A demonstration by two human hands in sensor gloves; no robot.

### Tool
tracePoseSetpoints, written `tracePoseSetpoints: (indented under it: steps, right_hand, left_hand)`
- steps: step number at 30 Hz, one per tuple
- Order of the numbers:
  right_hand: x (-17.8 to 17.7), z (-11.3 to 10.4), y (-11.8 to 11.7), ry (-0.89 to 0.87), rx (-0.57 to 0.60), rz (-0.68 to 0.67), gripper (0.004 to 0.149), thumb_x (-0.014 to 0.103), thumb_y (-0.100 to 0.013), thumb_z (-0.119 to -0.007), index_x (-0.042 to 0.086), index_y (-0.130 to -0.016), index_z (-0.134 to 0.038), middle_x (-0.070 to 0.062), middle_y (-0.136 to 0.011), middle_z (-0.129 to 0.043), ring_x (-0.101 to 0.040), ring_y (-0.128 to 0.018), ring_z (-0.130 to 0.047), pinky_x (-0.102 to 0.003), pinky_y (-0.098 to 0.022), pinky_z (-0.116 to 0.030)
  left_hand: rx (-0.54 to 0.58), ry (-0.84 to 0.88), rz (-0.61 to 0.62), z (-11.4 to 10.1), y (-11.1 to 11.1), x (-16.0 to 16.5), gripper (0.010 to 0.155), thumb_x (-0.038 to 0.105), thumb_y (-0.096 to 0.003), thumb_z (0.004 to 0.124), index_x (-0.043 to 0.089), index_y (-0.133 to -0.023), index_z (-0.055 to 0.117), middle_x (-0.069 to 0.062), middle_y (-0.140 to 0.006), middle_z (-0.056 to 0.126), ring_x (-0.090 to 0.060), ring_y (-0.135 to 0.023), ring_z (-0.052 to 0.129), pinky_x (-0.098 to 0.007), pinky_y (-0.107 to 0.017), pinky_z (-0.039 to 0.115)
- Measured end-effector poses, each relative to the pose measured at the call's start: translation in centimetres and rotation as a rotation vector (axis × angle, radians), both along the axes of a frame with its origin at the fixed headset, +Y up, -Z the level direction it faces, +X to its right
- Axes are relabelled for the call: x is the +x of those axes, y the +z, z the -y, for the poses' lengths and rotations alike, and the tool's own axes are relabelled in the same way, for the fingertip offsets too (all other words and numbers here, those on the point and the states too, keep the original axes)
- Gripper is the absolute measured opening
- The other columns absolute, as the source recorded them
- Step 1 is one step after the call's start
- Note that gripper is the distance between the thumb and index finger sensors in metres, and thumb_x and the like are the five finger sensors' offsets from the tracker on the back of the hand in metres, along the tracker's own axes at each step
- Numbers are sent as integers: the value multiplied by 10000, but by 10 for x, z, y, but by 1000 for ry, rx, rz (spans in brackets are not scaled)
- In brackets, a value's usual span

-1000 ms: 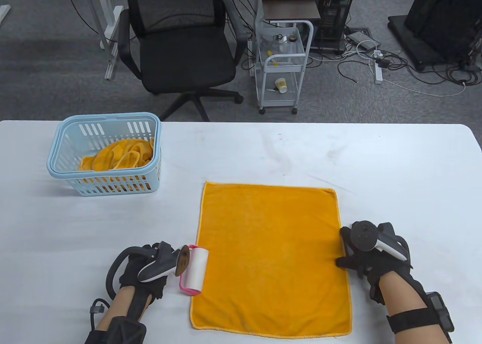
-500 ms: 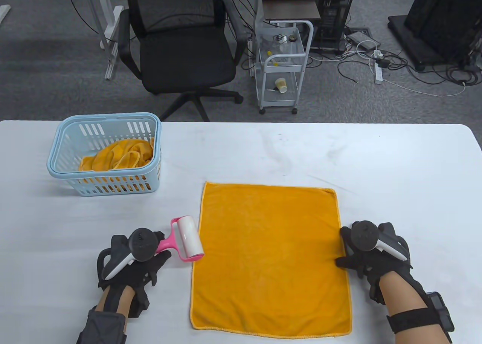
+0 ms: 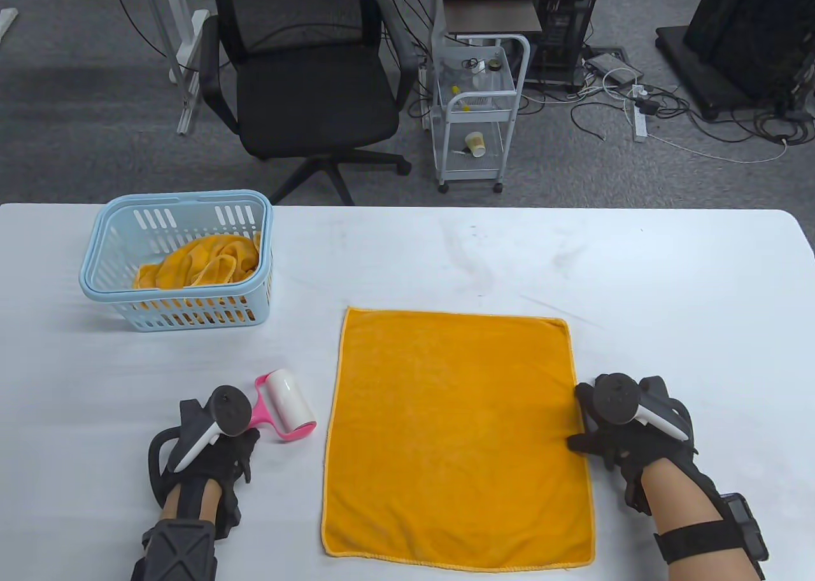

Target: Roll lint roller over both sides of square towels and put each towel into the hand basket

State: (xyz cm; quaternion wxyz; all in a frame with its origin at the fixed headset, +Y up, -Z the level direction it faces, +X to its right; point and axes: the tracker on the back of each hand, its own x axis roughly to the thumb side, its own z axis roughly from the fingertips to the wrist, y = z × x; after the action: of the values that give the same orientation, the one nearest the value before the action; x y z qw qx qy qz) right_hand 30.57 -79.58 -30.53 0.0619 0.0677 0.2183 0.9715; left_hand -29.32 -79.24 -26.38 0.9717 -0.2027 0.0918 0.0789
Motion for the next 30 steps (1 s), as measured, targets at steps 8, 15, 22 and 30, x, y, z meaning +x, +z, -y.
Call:
tracePoseSetpoints:
  steps: [8, 15, 22, 30]
  right_hand:
    - [0, -1, -1, 5, -9, -8, 919, 596, -459, -857, 174, -1146, -417, -231, -1166, -300, -551, -1046, -335, -736, -681, -451]
    - [0, -1, -1, -2, -10, -7, 919, 594, -459, -860, 175, -1147, -416, -230, -1167, -296, -549, -1047, -331, -736, -682, -449]
    - [1, -1, -1, -5, -10, -4, 919, 593, -459, -861, 176, -1147, -417, -227, -1168, -295, -549, -1046, -329, -735, -683, -449]
    - [2, -1, 0, -15, -16, -3, 921, 592, -458, -864, 181, -1147, -413, -223, -1169, -288, -539, -1052, -319, -736, -683, -444]
  left_hand:
    - [180, 105, 83, -58, 7, 26, 785, 504, -478, 809, 215, -1092, 415, -188, -1194, 349, -543, -1068, 453, -702, -709, 492]
    - [257, 124, 386, -109, 3, 137, 842, 576, -466, 798, 235, -1111, 378, -168, -1211, 347, -535, -1085, 463, -700, -723, 500]
    - [208, 88, 590, -102, -6, 229, 915, 626, -437, 811, 257, -1115, 319, -163, -1219, 311, -545, -1091, 461, -711, -719, 518]
    - [5, -56, 680, -31, -21, 274, 996, 680, -397, 821, 273, -1113, 261, -200, -1186, 87, -597, -1077, 243, -739, -718, 491]
